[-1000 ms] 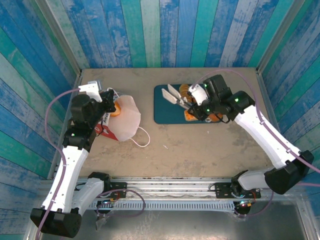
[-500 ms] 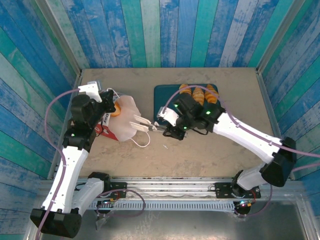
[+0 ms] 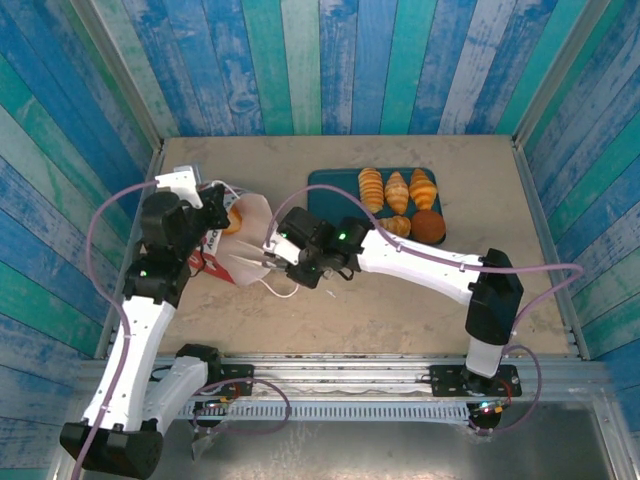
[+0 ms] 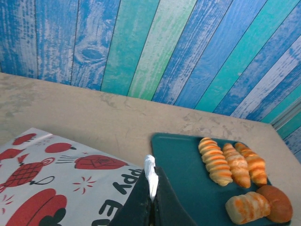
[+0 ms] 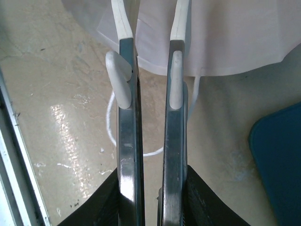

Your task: Take the fake bread out of the paper bag

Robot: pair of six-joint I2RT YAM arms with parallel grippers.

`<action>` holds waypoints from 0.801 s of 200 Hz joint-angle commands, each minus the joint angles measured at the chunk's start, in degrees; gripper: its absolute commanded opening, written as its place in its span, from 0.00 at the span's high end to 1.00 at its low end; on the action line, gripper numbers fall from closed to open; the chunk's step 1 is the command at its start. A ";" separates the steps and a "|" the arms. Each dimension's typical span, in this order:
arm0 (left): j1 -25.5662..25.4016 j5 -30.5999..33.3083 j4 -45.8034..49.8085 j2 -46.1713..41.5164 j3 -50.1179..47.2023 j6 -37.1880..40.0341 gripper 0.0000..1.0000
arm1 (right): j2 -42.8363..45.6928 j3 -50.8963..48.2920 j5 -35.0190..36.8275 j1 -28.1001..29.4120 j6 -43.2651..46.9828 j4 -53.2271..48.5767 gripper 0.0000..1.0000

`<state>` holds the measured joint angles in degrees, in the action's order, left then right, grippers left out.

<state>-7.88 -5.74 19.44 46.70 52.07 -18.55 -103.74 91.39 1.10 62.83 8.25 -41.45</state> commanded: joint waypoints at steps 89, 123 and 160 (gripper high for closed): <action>-0.10 3.46 1.31 -3.28 1.09 3.62 1.00 | -9.37 10.53 12.90 3.82 -8.39 1.02 0.63; -0.03 2.24 -0.26 -2.56 0.75 2.35 1.00 | -12.67 15.29 14.36 3.84 -10.34 -0.55 0.61; -0.03 1.49 -0.59 -1.53 1.46 1.42 1.00 | -15.62 18.58 15.71 3.86 -10.36 -1.50 0.60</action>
<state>-7.88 -3.38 20.78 44.56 52.05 -16.51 -117.58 106.72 14.26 66.30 -0.95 -41.67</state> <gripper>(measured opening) 0.045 0.399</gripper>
